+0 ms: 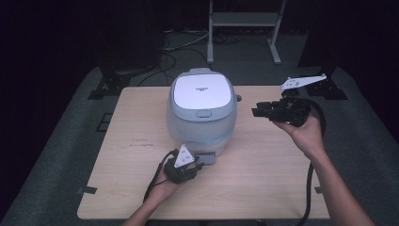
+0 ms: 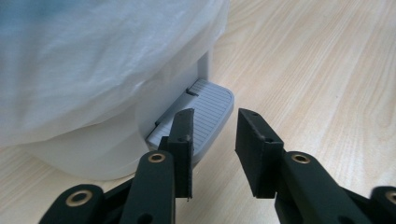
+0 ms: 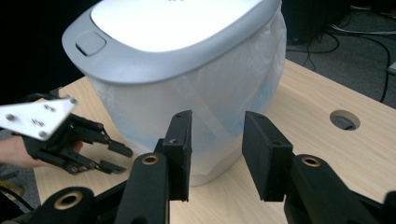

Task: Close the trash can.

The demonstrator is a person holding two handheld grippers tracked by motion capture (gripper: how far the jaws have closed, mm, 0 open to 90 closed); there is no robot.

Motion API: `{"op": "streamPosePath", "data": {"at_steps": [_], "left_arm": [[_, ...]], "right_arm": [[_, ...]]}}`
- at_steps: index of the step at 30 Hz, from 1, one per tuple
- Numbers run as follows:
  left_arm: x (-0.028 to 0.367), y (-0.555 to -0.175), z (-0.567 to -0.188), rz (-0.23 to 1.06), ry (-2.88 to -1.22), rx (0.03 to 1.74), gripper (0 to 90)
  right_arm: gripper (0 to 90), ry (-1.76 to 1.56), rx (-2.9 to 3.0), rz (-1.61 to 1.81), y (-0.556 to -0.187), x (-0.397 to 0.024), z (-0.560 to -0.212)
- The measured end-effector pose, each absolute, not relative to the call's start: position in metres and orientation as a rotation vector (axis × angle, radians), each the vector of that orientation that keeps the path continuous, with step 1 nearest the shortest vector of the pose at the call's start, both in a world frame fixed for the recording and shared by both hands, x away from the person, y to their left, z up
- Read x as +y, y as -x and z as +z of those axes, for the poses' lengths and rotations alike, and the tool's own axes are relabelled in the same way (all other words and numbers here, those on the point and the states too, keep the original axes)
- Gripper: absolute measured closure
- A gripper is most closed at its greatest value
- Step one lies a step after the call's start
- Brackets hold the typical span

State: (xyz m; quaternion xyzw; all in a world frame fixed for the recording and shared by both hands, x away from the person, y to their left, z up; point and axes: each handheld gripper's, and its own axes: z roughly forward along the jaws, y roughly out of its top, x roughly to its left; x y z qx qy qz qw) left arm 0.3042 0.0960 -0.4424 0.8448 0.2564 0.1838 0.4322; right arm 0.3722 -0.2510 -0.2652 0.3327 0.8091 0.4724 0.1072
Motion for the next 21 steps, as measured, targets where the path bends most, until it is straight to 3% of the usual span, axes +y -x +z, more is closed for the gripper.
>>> {"op": "streamPosePath", "data": {"at_steps": [21], "left_arm": [[0.124,-0.301,-0.426,0.449,-2.083,0.624,50.8]], "right_arm": [[55.3,-1.044,2.351,1.406,-0.361,-0.277,-0.293]]}}
